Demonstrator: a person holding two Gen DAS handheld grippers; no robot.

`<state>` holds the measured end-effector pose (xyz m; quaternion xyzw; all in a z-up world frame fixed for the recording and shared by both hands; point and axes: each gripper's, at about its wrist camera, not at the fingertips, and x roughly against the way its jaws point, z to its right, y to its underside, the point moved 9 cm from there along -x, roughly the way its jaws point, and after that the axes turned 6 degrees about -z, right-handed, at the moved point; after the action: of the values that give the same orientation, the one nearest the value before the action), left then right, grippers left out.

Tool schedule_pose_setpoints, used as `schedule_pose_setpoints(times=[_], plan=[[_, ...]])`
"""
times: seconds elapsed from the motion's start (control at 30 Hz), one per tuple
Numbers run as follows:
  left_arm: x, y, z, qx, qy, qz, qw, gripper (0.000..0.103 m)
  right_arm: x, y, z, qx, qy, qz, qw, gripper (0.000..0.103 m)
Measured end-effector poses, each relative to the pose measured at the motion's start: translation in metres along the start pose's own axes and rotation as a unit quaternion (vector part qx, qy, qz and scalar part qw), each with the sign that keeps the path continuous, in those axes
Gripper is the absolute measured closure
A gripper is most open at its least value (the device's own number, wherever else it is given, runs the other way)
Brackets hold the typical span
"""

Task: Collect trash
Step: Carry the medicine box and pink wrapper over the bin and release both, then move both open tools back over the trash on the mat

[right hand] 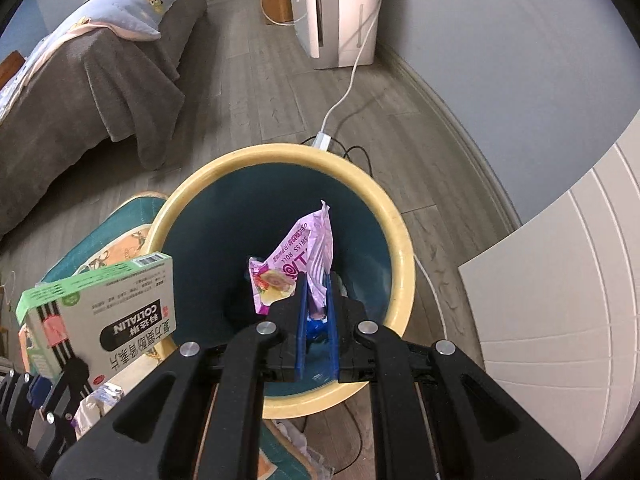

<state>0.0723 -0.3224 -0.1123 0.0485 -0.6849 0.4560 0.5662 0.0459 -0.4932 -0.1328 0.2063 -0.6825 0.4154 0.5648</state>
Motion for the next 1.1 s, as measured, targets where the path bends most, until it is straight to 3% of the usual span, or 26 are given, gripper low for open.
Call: schedule_pose_setpoints(times=[0.2,0.27,0.33,0.43,0.47,0.53,0.63,0.77,1.1], plan=[[-0.001,-0.01,0.005,0.007,0.002,0.01,0.9999,0.08,0.013,-0.008,-0.002,-0.007,-0.006,0.035,0.999,0.093],[0.001,-0.011,0.005,0.01,0.002,0.011,0.9999,0.066,0.016,-0.011,-0.004,-0.004,-0.006,0.042,0.999,0.086],[0.004,-0.01,0.003,0.012,0.003,0.013,0.9998,0.054,0.016,-0.011,-0.008,0.0,-0.008,0.043,0.999,0.067],[0.013,-0.008,-0.004,0.017,-0.002,0.013,0.9998,0.044,0.018,-0.012,-0.012,0.003,-0.008,0.045,0.999,0.056],[0.016,-0.007,-0.007,0.018,-0.005,0.013,0.9997,0.036,0.019,-0.012,-0.015,0.003,-0.011,0.045,0.999,0.052],[0.026,-0.005,-0.016,0.022,-0.013,0.018,0.9995,0.026,0.021,-0.012,-0.021,0.004,-0.018,0.046,0.999,0.029],[0.04,-0.001,-0.033,0.027,-0.026,0.018,0.9991,0.016,0.03,-0.012,-0.037,0.014,-0.027,0.056,0.998,0.01],[0.059,0.007,-0.059,0.038,-0.056,0.016,0.9976,0.011,0.04,-0.011,-0.06,0.039,-0.033,0.068,0.996,0.006],[0.11,0.035,-0.134,0.047,-0.125,0.012,0.9909,0.008,0.054,0.001,-0.116,0.091,-0.056,0.074,0.992,0.006]])
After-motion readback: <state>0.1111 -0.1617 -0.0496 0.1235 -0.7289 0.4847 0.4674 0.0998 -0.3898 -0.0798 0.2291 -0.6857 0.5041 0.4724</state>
